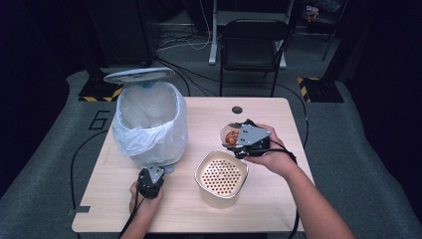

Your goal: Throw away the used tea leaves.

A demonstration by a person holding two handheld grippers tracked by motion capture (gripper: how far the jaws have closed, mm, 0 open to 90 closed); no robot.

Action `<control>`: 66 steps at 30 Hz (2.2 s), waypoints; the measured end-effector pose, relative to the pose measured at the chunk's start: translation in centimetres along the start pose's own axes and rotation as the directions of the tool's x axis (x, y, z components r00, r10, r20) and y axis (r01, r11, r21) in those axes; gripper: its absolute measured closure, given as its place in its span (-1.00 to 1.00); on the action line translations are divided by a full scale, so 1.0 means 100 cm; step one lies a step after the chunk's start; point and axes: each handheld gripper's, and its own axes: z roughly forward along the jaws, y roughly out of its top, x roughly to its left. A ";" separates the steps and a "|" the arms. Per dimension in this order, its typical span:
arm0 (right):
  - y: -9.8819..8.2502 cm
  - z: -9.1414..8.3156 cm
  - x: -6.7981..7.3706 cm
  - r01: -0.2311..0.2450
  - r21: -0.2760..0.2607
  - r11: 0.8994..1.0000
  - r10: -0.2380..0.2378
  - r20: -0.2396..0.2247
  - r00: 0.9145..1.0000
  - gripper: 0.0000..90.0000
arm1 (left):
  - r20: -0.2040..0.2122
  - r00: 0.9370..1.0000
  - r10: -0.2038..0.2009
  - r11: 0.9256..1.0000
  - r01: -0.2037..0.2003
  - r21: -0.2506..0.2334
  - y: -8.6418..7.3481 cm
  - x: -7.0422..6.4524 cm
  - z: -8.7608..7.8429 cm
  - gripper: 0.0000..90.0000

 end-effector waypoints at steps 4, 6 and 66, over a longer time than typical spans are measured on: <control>0.005 -0.003 0.004 0.079 0.016 0.997 -0.080 0.017 0.997 -0.20 | -0.001 1.000 0.001 1.000 -0.001 0.000 0.000 0.000 0.000 0.98; 0.006 -0.004 0.006 0.109 0.028 0.994 -0.110 0.023 0.994 -0.19 | 0.000 1.000 0.000 1.000 0.000 0.001 0.000 0.000 0.000 0.98; 0.020 0.008 0.097 0.913 0.383 0.138 -0.986 -0.037 0.165 -0.12 | -0.003 1.000 -0.007 1.000 0.007 -0.007 0.000 -0.001 0.000 0.98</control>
